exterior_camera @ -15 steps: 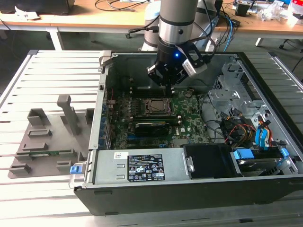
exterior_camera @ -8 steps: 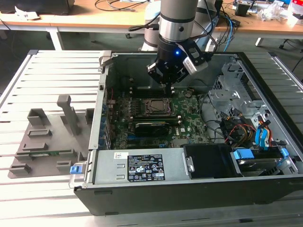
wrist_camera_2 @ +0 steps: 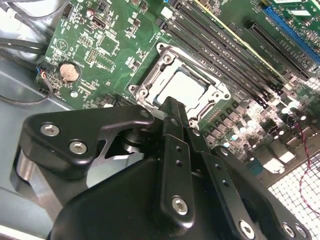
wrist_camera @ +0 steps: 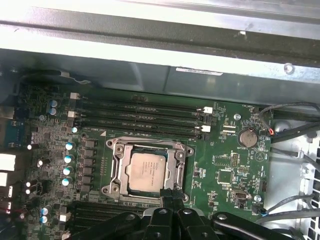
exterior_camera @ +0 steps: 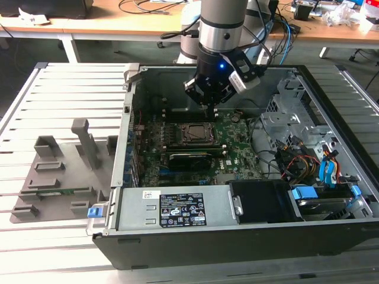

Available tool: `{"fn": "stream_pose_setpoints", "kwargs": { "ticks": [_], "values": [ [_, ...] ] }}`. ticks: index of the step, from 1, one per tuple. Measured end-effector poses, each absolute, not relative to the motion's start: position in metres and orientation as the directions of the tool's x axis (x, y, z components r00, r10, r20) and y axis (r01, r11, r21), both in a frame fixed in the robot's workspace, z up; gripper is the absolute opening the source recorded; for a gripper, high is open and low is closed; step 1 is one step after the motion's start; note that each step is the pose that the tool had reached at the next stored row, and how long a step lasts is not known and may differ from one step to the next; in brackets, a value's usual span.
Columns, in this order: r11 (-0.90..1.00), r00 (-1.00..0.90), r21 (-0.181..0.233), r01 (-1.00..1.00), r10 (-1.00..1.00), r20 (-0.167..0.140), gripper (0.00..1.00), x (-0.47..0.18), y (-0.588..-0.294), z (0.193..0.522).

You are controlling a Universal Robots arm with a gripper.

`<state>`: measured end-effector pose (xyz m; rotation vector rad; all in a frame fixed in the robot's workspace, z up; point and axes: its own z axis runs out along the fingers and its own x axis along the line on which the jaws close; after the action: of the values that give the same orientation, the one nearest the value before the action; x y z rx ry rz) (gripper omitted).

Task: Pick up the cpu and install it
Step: 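Install the second cpu locking lever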

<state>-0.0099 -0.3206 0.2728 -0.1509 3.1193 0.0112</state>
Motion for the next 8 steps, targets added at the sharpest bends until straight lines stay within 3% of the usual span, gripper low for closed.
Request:
{"fn": "stream_pose_setpoints", "kwargs": {
  "ticks": [8],
  "values": [
    [0.995,-0.995,0.006,-0.097,-0.096,-0.019,0.11,-0.010,-0.338,0.273]
  ]
}}
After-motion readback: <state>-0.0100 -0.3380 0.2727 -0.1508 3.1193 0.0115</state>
